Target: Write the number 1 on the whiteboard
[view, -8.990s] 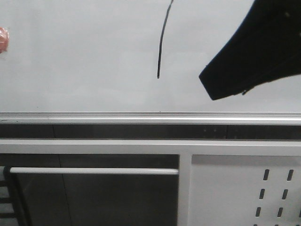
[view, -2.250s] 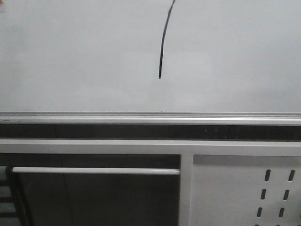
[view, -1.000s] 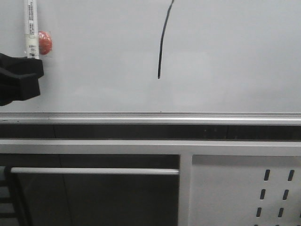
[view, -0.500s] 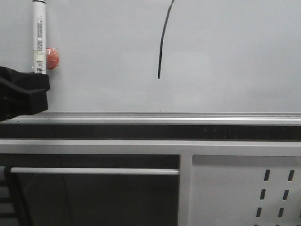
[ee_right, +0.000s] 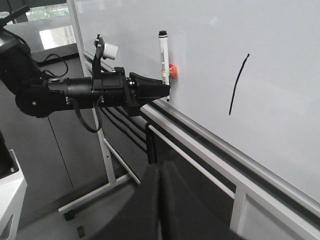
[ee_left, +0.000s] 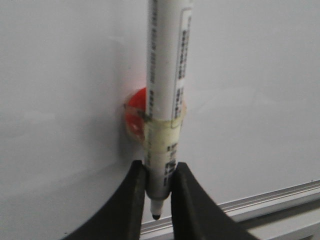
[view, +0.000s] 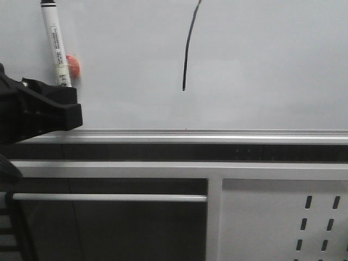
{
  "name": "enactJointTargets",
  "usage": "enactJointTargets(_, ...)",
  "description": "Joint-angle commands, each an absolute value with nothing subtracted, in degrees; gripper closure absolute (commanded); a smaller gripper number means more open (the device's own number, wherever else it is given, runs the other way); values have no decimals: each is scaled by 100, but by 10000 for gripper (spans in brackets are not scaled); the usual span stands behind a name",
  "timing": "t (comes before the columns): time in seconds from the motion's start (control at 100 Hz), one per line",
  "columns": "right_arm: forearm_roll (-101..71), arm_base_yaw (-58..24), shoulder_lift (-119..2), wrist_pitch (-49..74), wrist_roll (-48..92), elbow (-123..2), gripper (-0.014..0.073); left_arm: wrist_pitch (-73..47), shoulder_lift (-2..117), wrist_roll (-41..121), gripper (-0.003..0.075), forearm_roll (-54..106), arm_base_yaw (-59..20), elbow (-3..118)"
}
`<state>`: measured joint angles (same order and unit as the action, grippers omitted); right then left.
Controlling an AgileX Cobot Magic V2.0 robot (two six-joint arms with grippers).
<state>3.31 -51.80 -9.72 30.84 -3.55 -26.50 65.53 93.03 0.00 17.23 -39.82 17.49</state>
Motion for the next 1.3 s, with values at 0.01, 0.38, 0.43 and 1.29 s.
enactJointTargets(0.01, 402, -5168, -1035, 2675, -339, -2770, 673, 7814, 9255, -43, 738, 1803, -4006, 1918)
enactJointTargets(0.38, 402, -5168, -1035, 2675, -339, -2770, 673, 7814, 8983, -43, 738, 1803, -4006, 1725)
enactJointTargets(0.43, 402, -5168, -1035, 2675, -339, -2770, 673, 7814, 8883, -43, 738, 1803, -4006, 1659)
enactJointTargets(1.29, 402, -5168, -1035, 2675, -339, -2770, 673, 6840, 8775, -827, 738, 1313, -4006, 1465)
